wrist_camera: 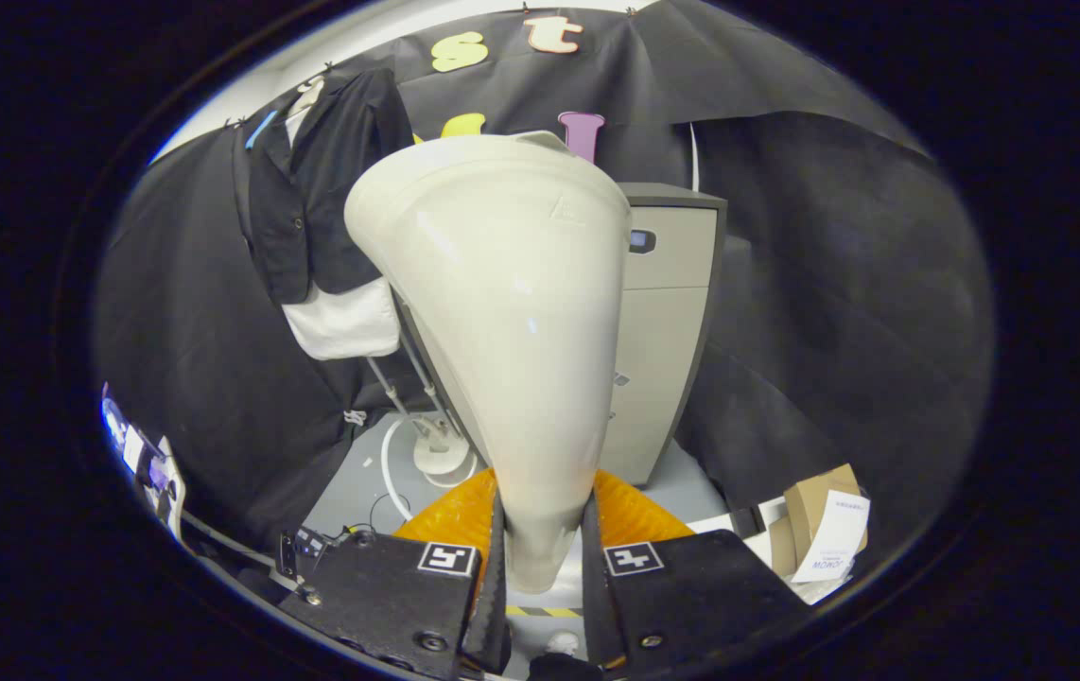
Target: Iron the clothes twice with a garment steamer, once on the left side and once on the right side.
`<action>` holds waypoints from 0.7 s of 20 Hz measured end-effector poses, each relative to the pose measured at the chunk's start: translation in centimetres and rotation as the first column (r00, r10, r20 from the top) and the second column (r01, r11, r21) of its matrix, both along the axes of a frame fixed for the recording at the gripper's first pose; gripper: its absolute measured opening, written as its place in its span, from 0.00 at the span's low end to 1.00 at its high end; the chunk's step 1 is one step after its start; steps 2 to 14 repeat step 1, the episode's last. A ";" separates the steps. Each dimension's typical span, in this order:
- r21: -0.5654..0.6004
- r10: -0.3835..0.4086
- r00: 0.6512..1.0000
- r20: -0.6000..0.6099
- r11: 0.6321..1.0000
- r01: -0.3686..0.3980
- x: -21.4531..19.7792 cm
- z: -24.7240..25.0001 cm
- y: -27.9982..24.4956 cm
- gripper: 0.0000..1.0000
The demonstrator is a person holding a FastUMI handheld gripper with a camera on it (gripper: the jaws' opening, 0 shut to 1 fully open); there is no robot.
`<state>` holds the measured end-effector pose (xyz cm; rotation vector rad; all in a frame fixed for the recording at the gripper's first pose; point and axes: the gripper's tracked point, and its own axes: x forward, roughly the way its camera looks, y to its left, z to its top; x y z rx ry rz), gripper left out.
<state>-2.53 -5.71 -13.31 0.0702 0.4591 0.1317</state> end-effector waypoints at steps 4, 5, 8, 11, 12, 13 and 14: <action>0.001 0.002 1.000 0.000 1.000 -0.002 -0.6 -0.3 -0.5 0.36; 0.001 0.002 1.000 0.000 1.000 -0.002 -0.6 -0.3 -0.5 0.36; 0.001 0.002 1.000 0.000 1.000 -0.002 -0.6 -0.3 -0.5 0.36; 0.001 0.002 1.000 0.000 1.000 -0.002 -0.6 -0.3 -0.5 0.36; 0.001 0.002 1.000 0.000 1.000 -0.002 -0.6 -0.3 -0.5 0.36; 0.001 0.002 1.000 0.000 1.000 -0.002 -0.6 -0.3 -0.5 0.36; 0.001 0.002 1.000 0.000 1.000 -0.002 -0.6 -0.3 -0.5 0.36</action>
